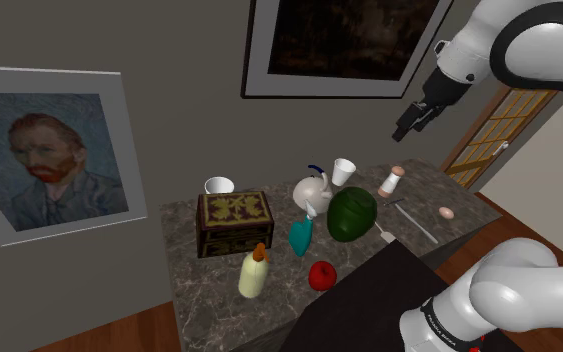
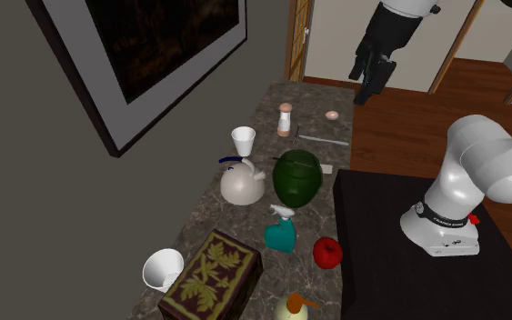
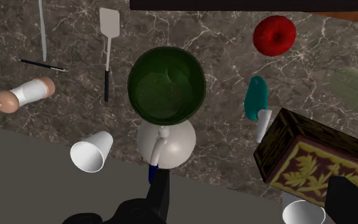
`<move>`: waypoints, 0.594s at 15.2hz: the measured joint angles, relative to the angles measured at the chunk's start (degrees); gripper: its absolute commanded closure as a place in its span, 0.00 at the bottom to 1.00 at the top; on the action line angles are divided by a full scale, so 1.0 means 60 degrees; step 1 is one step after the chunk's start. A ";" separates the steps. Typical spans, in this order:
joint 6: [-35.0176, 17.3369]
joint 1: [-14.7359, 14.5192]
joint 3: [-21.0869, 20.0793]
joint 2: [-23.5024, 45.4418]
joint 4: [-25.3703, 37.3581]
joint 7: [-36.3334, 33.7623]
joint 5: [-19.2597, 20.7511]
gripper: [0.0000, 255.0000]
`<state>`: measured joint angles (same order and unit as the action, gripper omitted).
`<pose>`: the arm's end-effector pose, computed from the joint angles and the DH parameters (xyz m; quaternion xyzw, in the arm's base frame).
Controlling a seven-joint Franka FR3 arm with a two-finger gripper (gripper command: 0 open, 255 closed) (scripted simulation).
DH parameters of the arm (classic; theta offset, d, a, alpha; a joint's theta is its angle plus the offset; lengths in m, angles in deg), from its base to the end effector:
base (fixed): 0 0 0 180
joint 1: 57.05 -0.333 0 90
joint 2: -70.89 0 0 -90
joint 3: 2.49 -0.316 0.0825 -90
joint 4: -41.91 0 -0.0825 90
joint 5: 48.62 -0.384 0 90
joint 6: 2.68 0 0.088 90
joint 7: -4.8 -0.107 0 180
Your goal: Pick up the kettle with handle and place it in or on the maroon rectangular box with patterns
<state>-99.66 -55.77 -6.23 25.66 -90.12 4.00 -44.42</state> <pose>0.3181 0.0142 0.6281 0.9943 0.0081 0.0892 0.0580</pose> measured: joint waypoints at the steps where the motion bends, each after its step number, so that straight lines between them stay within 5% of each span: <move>1: 0.0000 0.0000 0.0000 0.0000 0.0000 0.0000 0.0000 0.00; 9: -0.2053 0.0288 0.0455 0.1548 -0.0597 0.0107 0.0189 0.00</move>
<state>-111.98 -54.04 -3.50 34.95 -93.70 4.64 -43.28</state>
